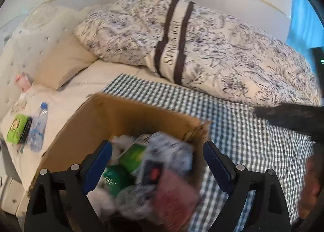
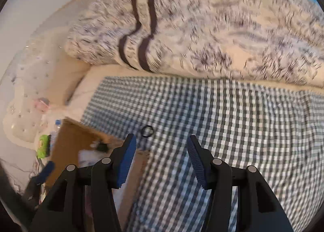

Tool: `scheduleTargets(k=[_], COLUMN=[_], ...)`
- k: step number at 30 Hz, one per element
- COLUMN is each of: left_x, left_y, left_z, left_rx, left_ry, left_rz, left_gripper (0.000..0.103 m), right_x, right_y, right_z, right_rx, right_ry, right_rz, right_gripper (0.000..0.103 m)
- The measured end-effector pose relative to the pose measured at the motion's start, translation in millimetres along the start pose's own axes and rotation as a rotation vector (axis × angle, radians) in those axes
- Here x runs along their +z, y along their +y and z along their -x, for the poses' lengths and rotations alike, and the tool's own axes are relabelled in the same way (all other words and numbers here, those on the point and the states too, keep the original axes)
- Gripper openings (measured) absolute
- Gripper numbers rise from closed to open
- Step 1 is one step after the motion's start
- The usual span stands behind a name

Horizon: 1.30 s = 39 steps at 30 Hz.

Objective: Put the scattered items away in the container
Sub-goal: 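Carry sachet and pink card over the box and open both tools, then grasp the black hair tie with right tool, then carry the hair tie over the box and open right tool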

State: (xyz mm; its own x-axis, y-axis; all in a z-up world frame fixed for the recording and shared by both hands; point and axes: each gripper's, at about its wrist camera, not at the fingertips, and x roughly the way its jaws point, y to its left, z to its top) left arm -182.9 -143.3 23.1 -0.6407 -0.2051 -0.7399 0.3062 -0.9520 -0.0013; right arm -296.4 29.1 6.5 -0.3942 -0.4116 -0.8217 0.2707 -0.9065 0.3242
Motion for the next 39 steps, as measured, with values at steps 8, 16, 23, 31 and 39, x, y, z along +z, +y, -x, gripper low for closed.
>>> scheduleTargets(k=[8, 16, 23, 31, 39], left_x=[10, 6, 2, -2, 0], left_y=[-30, 8, 29, 24, 21], left_z=[-16, -25, -34, -39, -36], left_rx=[0.044, 0.062, 0.03, 0.034, 0.07], left_ry=[-0.026, 0.016, 0.046, 0.06, 0.061], left_rz=[-0.067, -0.014, 0.069, 0.066, 0.06], left_gripper=[0.099, 0.099, 0.1, 0.1, 0.1], right_x=[10, 18, 6, 8, 8], right_y=[9, 25, 11, 13, -6], right_z=[-113, -194, -219, -219, -172], right_rx=[-0.007, -0.036, 0.005, -0.017, -0.013], right_ry=[0.18, 0.293, 0.351, 0.331, 0.261], right_rz=[0.076, 0.114, 0.04, 0.036, 0.023], right_gripper=[0.043, 0.033, 0.03, 0.003, 0.003])
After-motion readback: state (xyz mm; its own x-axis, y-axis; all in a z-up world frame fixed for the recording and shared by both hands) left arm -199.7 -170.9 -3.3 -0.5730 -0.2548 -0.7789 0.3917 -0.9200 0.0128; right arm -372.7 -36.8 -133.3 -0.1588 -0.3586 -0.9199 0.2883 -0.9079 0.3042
